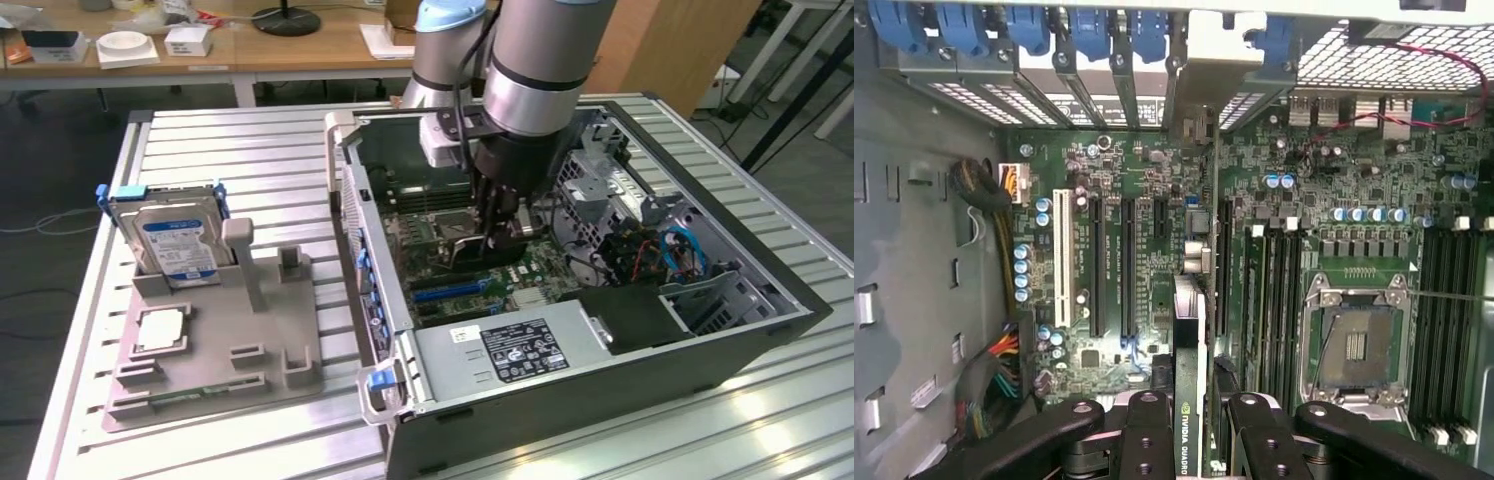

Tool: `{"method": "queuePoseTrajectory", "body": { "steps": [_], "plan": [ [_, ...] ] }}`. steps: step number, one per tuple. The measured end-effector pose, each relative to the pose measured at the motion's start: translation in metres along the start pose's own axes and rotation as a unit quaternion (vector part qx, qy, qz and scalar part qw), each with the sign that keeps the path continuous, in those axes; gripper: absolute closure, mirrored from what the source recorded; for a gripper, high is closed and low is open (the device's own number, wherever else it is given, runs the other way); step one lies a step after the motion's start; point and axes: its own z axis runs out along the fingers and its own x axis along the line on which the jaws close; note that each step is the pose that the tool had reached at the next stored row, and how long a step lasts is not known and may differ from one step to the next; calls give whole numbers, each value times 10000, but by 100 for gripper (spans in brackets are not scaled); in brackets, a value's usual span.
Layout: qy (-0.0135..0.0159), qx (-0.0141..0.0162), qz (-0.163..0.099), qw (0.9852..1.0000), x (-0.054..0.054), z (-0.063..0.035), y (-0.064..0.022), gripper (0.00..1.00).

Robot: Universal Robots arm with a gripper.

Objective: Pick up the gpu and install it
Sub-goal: 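Insert the gpu into the slot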

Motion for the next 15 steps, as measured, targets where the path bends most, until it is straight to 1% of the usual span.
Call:
{"method": "queuePoseTrajectory", "body": {
  "steps": [15],
  "plan": [
    [-1,-1,-13,10000,7,134,38,74]
  ]
}}
